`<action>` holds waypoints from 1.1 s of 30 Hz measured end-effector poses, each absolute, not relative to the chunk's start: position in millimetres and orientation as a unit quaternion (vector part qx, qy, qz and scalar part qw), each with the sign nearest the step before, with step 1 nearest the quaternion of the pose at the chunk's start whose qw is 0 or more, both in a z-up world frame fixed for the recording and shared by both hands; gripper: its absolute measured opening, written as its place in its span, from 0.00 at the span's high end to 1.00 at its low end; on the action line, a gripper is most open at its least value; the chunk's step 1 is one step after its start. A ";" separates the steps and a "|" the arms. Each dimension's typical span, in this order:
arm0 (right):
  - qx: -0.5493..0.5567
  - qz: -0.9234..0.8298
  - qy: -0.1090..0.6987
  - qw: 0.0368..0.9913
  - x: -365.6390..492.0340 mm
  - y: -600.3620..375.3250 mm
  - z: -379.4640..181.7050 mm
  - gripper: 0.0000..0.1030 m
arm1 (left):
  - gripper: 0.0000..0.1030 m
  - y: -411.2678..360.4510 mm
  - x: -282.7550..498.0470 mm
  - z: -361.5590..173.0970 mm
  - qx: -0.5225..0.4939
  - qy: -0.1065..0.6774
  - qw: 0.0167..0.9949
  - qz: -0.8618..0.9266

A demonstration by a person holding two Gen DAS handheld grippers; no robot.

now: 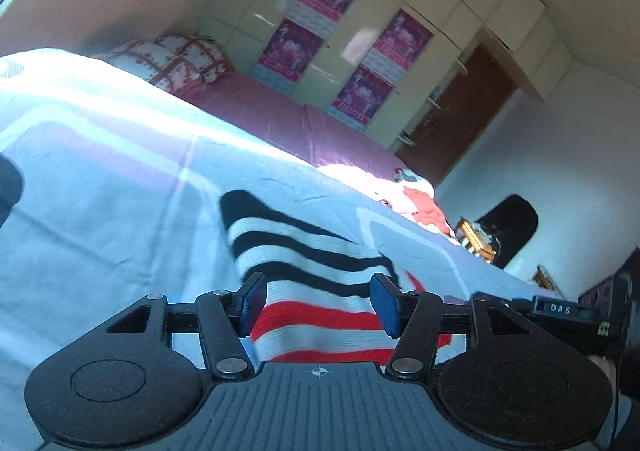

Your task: Fold small clothes

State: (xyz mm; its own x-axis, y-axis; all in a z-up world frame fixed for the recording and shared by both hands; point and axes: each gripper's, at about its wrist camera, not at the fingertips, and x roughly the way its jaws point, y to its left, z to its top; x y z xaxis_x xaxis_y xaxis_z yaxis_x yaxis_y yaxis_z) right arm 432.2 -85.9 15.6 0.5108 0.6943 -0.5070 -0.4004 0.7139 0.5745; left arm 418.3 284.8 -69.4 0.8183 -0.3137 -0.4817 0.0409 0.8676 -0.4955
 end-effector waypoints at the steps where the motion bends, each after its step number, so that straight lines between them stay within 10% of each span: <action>1: 0.161 0.328 0.373 0.853 433.4 -71.2 21.3 0.77 | 0.45 275.3 428.2 -69.2 -0.216 0.292 0.926 -0.101; 25: -0.032 0.261 0.392 0.882 338.8 -33.6 3.6 0.82 | 0.42 203.8 332.2 -66.0 -0.028 0.322 0.944 -0.063; 28: -0.004 0.246 0.399 0.883 328.3 -46.3 21.6 0.63 | 0.35 202.7 301.2 -43.5 -0.048 0.315 0.947 -0.046; 30: 0.007 0.247 0.367 0.897 300.2 -62.7 42.8 0.41 | 0.01 201.9 266.6 -28.1 -0.062 0.291 0.954 -0.025; 33: 0.014 0.238 0.339 0.910 247.3 -88.1 67.4 0.31 | 0.00 191.6 214.8 -6.0 -0.070 0.271 0.960 0.007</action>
State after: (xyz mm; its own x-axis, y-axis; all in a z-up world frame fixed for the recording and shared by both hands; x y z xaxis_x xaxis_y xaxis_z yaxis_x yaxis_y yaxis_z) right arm 247.3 -88.1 67.4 0.6560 0.4427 -0.6113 -0.4242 0.8862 0.1865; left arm 214.8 191.6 -6.0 0.8533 -0.0248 -0.5208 -0.0505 0.9902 -0.1299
